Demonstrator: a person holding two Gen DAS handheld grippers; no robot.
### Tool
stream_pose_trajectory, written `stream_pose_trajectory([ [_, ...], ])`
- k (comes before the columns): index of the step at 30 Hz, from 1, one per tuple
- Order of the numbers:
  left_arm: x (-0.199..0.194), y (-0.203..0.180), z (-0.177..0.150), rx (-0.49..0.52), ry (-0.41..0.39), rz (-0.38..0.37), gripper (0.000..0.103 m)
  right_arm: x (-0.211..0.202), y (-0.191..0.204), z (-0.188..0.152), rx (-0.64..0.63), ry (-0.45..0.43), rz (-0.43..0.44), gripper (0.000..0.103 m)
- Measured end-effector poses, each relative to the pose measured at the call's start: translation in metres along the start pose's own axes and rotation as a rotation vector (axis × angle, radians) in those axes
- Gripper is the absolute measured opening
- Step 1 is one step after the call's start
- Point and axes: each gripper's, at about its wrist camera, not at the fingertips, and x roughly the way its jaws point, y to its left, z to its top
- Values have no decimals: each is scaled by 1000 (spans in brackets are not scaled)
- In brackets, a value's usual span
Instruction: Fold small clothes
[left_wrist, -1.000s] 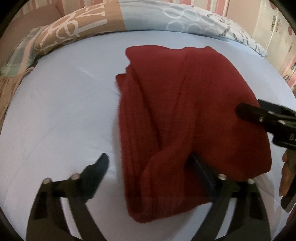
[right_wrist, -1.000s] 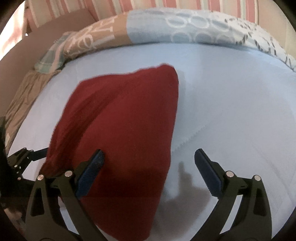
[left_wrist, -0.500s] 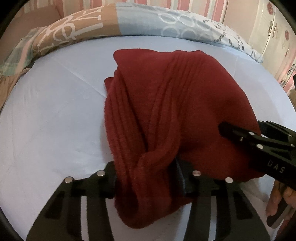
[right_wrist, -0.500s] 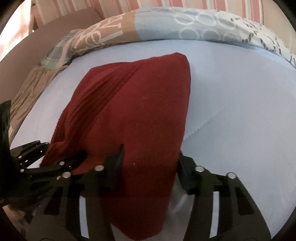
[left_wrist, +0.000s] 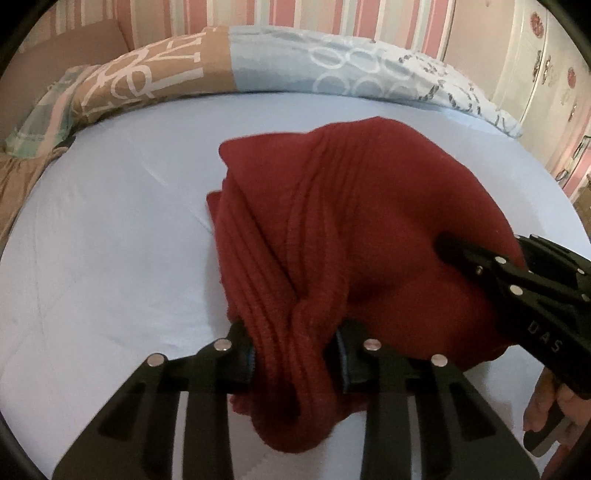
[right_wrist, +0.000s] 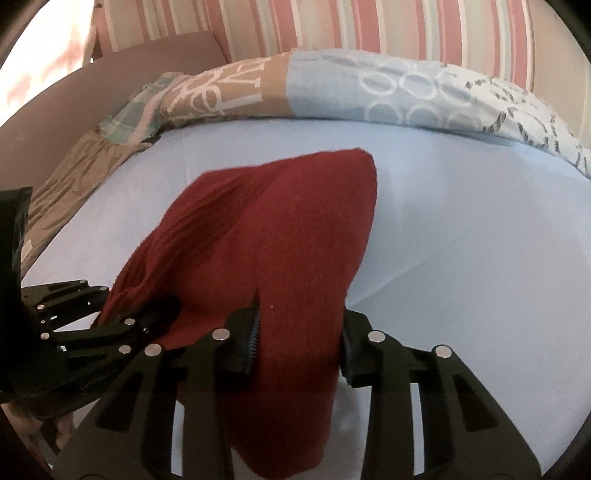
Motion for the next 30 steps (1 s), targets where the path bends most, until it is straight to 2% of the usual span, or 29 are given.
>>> stream_pose_trajectory([
  [8, -30, -41, 10, 33, -65, -25, 32, -57, -24, -6, -7, -110, -47, 34],
  [13, -47, -91, 0, 70, -75, -70, 32, -99, -54, -35, 8, -130, -104, 34],
  [18, -47, -148, -31, 94, -54, -92, 32, -129, -87, -80, 20, -83, -167, 34],
  [21, -31, -177, -53, 119, -17, -87, 32, -125, -106, -106, 43, -32, -184, 34],
  [25, -8, -188, -67, 113, 13, -85, 35, -109, -121, -134, 73, 9, -171, 34],
  [28, -2, -188, -69, 116, 15, -78, 41, -107, -126, -138, 99, -1, -157, 36],
  [30, 0, -185, -67, 114, 16, -71, 50, -106, -127, -137, 108, 3, -151, 38],
])
